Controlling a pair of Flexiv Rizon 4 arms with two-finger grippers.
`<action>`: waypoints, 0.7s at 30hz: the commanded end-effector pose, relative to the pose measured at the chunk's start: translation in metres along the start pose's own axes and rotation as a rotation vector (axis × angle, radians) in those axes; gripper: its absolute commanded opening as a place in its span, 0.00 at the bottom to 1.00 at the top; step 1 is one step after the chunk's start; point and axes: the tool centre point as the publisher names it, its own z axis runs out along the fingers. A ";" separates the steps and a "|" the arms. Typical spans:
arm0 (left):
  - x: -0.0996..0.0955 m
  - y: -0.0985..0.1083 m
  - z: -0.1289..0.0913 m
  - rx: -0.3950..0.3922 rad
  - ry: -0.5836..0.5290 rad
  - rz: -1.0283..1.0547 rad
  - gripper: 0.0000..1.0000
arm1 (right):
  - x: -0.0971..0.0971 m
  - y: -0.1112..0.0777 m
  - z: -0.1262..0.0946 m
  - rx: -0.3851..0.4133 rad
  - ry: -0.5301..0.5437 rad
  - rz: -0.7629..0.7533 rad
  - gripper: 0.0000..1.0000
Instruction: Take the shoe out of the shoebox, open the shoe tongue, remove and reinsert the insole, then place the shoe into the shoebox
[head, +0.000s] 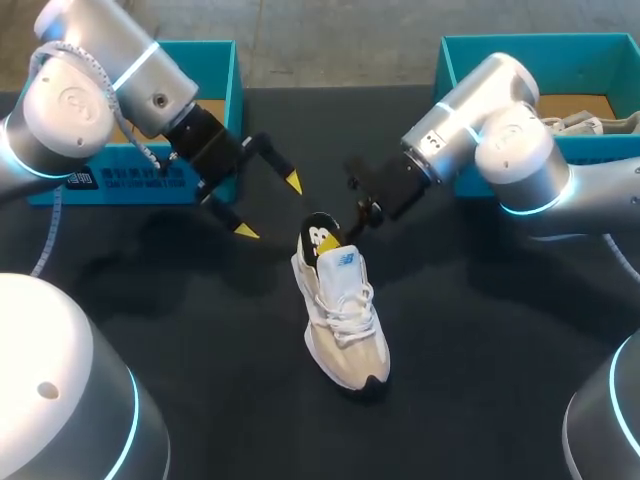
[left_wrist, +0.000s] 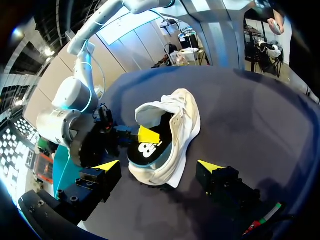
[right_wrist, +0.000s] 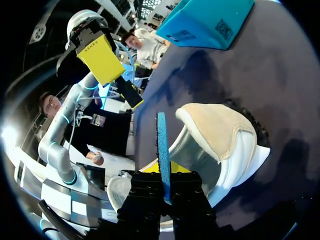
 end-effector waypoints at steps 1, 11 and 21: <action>-0.001 -0.001 0.001 -0.004 0.003 0.001 1.00 | -0.002 -0.004 0.005 0.003 0.003 0.007 0.00; -0.001 -0.001 0.001 -0.003 0.002 0.000 1.00 | -0.002 -0.012 0.012 0.018 0.008 0.023 0.00; 0.000 0.001 0.000 0.001 0.002 -0.001 1.00 | 0.001 -0.008 0.008 0.030 -0.013 0.015 0.24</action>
